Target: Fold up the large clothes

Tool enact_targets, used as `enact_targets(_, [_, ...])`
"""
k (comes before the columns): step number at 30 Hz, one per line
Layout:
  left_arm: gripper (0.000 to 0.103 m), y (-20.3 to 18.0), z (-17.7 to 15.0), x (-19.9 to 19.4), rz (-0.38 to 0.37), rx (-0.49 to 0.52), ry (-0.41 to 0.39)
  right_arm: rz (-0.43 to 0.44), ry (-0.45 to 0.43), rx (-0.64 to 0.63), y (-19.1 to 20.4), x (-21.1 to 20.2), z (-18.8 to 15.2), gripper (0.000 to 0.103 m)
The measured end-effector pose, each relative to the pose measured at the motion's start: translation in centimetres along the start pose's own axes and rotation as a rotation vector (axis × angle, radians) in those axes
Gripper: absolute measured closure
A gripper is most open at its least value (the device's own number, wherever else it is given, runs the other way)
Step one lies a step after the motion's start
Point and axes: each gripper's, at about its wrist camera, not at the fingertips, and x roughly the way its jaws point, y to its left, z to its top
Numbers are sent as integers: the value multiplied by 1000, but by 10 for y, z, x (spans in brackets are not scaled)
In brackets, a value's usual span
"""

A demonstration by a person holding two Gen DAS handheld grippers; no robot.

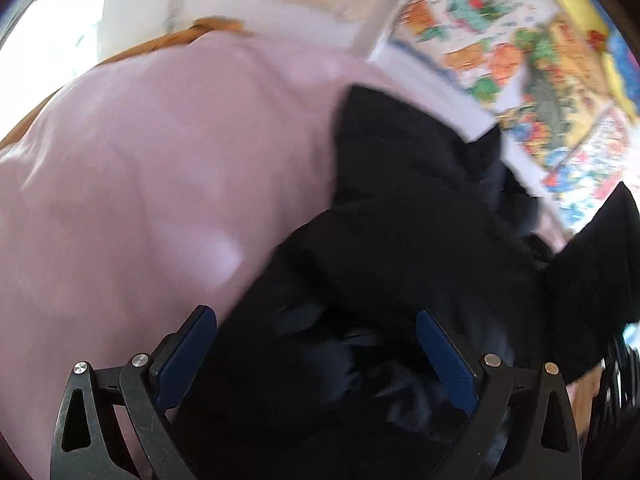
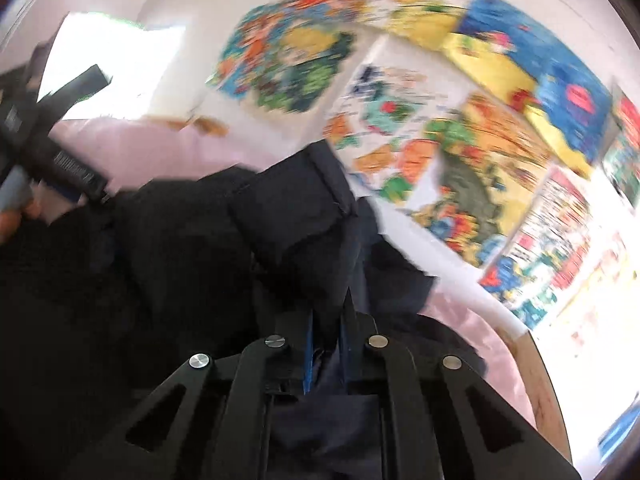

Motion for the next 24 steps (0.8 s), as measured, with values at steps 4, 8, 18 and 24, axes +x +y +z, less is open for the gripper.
enact_targets(4, [2, -27, 13, -13, 17, 137, -105, -71, -18, 57, -42, -9, -13, 95])
enact_targets(8, [2, -48, 17, 8, 117, 263, -89, -71, 68, 172, -80, 9, -41, 95])
enact_targets(18, [0, -11, 7, 51, 62, 154, 76, 95, 393, 381, -107, 40, -131, 46])
enact_targets(24, [0, -16, 1, 43, 55, 166, 38, 114, 447, 645, -144, 18, -169, 43])
